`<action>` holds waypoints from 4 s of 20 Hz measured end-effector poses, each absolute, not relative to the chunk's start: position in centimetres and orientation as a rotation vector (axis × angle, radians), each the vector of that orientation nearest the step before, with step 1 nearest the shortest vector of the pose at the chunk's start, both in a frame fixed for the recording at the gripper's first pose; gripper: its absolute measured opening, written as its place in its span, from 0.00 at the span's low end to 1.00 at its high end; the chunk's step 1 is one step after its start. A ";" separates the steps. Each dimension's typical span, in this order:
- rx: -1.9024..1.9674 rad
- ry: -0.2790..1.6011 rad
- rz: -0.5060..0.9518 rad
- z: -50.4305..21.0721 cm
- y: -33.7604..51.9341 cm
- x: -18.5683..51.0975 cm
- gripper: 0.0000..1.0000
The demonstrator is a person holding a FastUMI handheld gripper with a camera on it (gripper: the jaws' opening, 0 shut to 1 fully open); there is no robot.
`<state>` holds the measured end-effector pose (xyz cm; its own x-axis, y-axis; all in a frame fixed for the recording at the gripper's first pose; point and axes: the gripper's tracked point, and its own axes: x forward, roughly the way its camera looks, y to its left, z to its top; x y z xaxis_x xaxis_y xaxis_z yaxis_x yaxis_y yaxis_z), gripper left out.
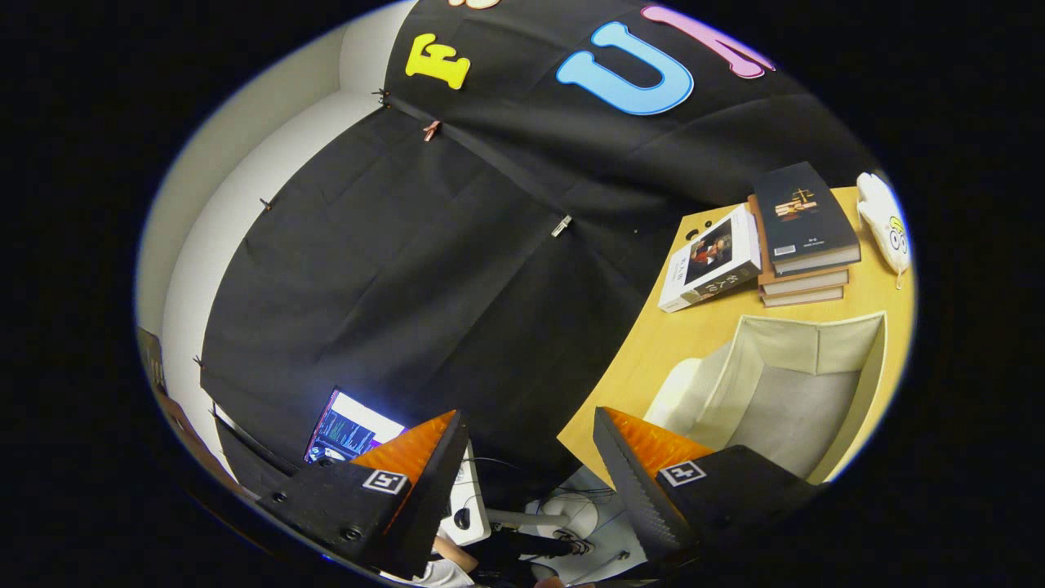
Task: Open the storage box then place both shoes into the box .Put the left shoe in first, then the right shoe, with the right side of both shoes facing outward in a uniform manner.
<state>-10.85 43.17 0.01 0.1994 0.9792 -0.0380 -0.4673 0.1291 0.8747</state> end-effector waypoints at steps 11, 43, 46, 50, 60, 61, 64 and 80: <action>0.635 0.597 0.856 -5.7 29.2 -7.5 0.96; 0.190 1.051 0.229 -40.4 11.8 -4.0 0.32; 0.214 1.031 0.206 -39.5 11.6 -4.0 0.07; 0.229 0.990 0.177 -37.0 10.0 -4.4 0.07; 0.332 0.870 0.136 -23.4 10.5 -2.5 0.07; 0.350 0.857 0.144 -21.9 11.1 -2.0 0.07; 0.407 0.831 0.193 -17.7 14.5 -1.1 0.07; 0.489 1.069 0.319 -16.6 34.2 -3.5 0.08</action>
<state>-3.51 34.15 -16.60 0.4506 0.4762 -0.7551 -0.0152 0.8498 0.5269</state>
